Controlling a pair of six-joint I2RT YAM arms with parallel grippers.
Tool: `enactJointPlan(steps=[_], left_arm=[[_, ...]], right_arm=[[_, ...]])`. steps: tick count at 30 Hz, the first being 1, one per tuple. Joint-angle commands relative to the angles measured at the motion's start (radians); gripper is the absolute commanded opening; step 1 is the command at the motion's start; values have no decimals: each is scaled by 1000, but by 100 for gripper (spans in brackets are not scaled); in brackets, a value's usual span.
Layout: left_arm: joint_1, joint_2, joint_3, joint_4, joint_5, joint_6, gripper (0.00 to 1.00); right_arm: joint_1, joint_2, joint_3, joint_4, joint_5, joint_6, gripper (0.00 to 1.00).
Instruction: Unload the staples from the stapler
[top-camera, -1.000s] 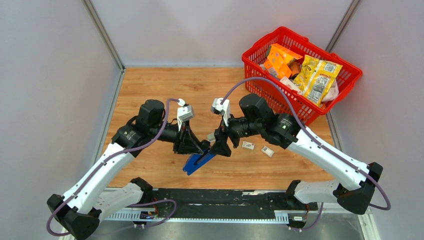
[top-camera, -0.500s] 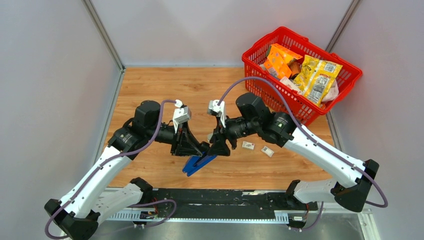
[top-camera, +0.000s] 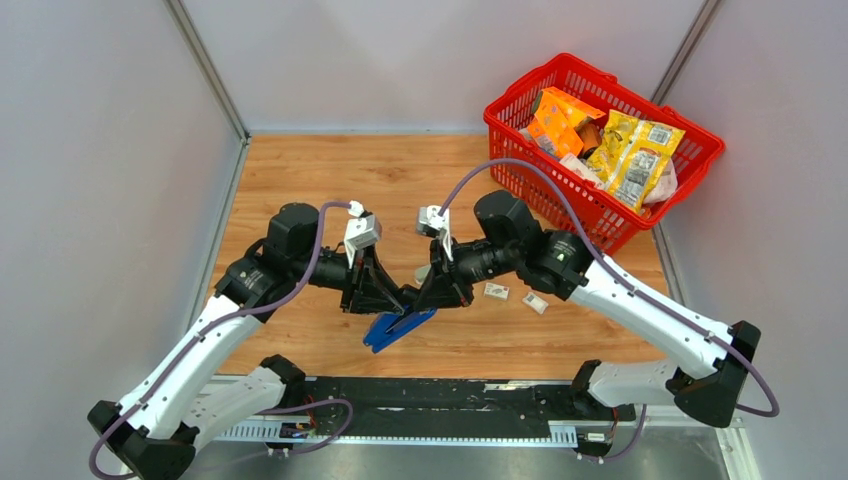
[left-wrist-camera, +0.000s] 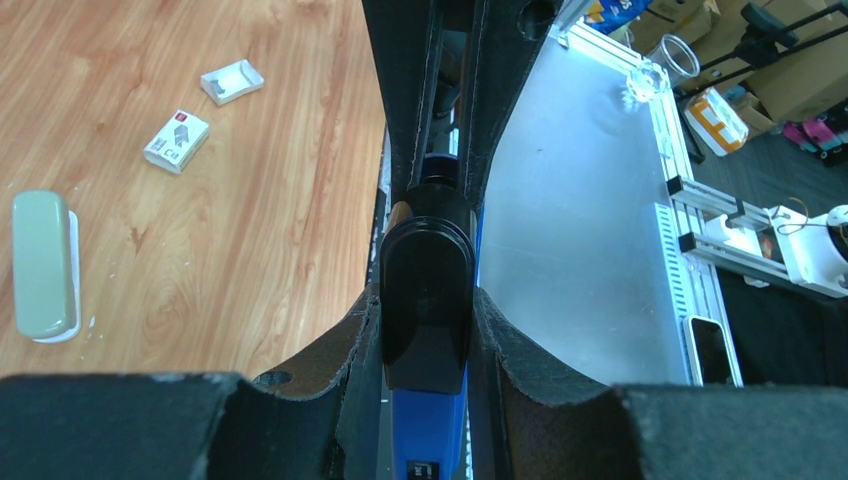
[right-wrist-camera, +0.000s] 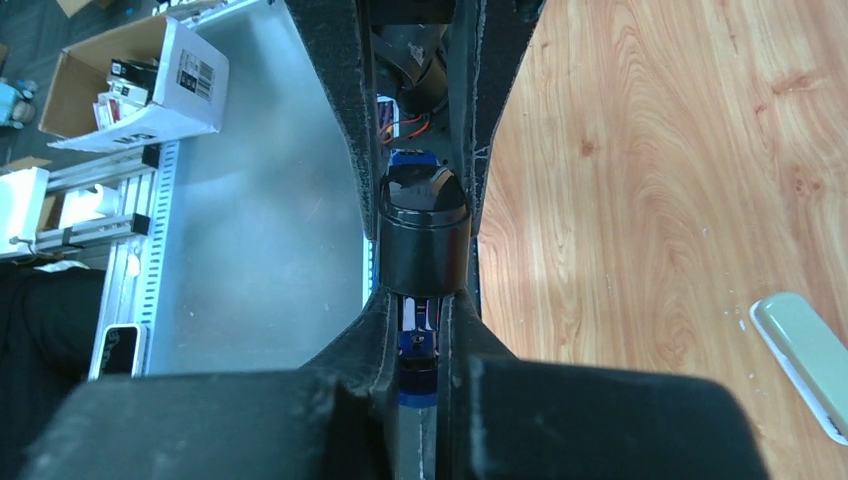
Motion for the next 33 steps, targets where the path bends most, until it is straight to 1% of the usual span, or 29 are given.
enactJointPlan(steps=[1, 5, 8, 13, 19, 24, 25, 30, 33], left_arm=[[-6, -58, 13, 197, 8, -60, 0], [-6, -100, -10, 307, -10, -126, 0], [-6, -109, -9, 349, -18, -163, 0], [-6, -138, -36, 473, -41, -242, 0], [-6, -149, -39, 530, -67, -278, 0], [-6, -190, -46, 576, -138, -301, 0], [-6, -189, -49, 608, -138, -316, 0], [-8, -163, -53, 642, -110, -342, 0], [-8, -161, -62, 636, -110, -339, 0]], right_arm=[[27, -44, -72, 86, -15, 35, 0], [29, -99, -141, 137, -5, 74, 0], [29, -139, -184, 152, 0, 94, 0], [29, -186, -239, 190, 0, 124, 0], [30, -214, -287, 217, -12, 146, 0], [32, -251, -353, 247, 4, 175, 0], [30, -254, -360, 259, 3, 181, 0], [30, -249, -325, 231, 44, 177, 0], [30, -248, -302, 221, 58, 172, 6]])
